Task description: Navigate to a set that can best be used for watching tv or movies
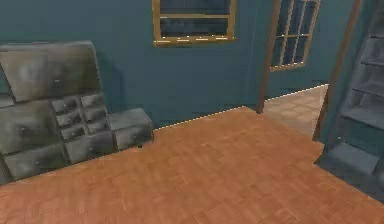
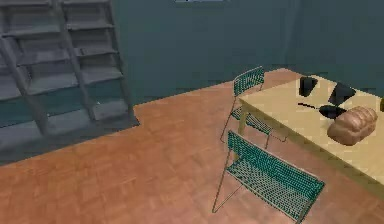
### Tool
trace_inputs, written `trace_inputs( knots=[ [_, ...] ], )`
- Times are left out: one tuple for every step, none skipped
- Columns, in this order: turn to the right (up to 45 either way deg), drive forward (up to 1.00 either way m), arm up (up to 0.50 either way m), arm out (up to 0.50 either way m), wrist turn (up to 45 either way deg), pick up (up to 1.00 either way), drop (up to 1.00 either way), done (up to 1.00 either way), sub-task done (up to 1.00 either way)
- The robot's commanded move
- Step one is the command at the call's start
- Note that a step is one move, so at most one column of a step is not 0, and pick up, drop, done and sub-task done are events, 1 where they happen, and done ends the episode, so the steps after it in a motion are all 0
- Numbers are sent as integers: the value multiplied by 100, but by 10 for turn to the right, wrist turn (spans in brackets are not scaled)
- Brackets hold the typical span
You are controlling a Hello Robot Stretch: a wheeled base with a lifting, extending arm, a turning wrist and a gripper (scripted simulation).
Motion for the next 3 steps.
trace_inputs(
  knots=[
    [210,0,0,0,0,0,0,0,0],
    [0,100,0,0,0,0,0,0,0],
    [0,90,0,0,0,0,0,0,0]
  ],
)
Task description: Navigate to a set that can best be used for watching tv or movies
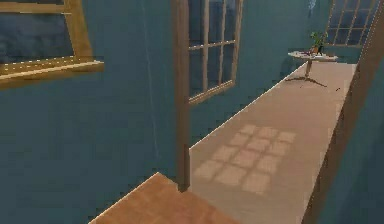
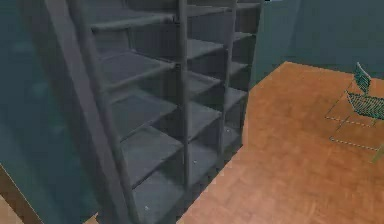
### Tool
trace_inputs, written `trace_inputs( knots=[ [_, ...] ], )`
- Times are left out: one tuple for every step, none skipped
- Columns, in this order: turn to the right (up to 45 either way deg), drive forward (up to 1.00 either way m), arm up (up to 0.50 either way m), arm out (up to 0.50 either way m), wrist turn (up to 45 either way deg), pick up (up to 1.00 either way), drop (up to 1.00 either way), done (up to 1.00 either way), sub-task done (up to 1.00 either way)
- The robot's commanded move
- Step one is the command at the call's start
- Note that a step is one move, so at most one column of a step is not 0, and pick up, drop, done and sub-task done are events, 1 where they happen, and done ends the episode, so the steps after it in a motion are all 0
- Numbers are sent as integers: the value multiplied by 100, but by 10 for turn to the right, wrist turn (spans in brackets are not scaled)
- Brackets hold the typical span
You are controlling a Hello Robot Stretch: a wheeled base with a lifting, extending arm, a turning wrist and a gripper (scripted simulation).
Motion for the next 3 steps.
trace_inputs(
  knots=[
    [210,0,0,0,0,0,0,0,0],
    [0,15,0,0,0,0,0,0,0],
    [0,80,0,0,0,0,0,0,0]
  ],
)
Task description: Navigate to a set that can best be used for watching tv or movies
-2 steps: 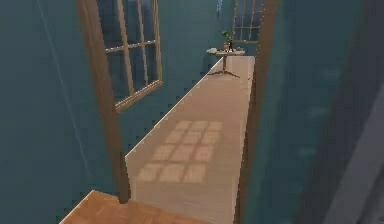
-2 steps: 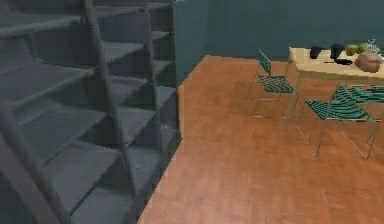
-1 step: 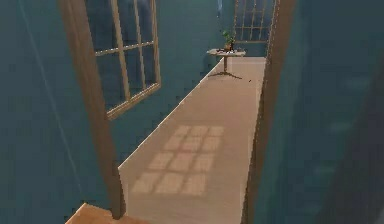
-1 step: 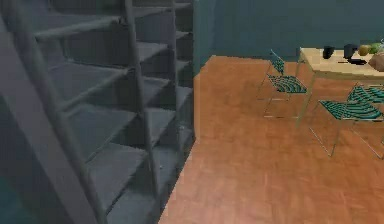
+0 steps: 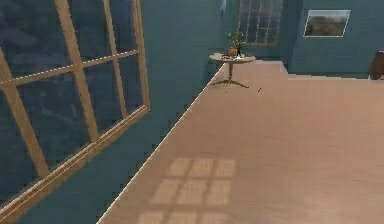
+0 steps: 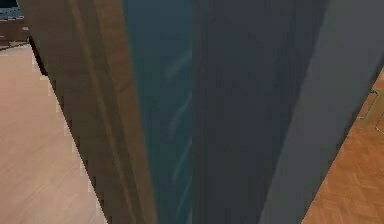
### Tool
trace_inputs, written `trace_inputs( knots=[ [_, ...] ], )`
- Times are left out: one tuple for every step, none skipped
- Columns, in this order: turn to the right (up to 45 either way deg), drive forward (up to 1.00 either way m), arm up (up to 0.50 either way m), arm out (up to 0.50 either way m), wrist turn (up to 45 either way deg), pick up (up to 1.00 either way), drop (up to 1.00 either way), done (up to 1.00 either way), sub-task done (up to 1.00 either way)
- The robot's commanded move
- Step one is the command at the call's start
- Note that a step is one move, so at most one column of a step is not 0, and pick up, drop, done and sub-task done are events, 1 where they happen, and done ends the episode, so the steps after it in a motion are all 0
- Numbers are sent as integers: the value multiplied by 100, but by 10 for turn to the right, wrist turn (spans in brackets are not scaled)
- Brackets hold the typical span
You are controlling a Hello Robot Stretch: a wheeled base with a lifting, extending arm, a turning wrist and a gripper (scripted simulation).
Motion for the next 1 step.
trace_inputs(
  knots=[
    [90,0,0,0,0,0,0,0,0]
  ],
)
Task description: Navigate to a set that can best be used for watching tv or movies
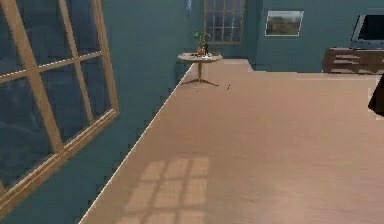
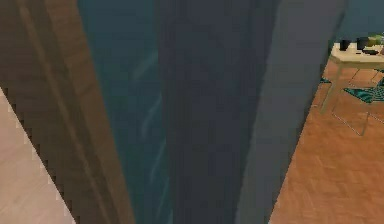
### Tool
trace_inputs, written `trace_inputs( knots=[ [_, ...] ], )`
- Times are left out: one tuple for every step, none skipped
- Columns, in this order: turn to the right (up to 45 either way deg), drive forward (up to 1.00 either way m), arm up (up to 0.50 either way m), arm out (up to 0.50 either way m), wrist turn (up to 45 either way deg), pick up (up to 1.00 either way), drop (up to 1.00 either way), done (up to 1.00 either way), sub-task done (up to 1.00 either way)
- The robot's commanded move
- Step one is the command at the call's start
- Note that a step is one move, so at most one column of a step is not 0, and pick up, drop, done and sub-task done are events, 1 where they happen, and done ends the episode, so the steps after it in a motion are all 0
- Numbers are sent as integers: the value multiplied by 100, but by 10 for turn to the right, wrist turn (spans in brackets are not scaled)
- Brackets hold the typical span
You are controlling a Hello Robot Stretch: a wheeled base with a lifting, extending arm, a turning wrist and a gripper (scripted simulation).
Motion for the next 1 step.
trace_inputs(
  knots=[
    [0,40,0,0,0,0,0,0,0]
  ],
)
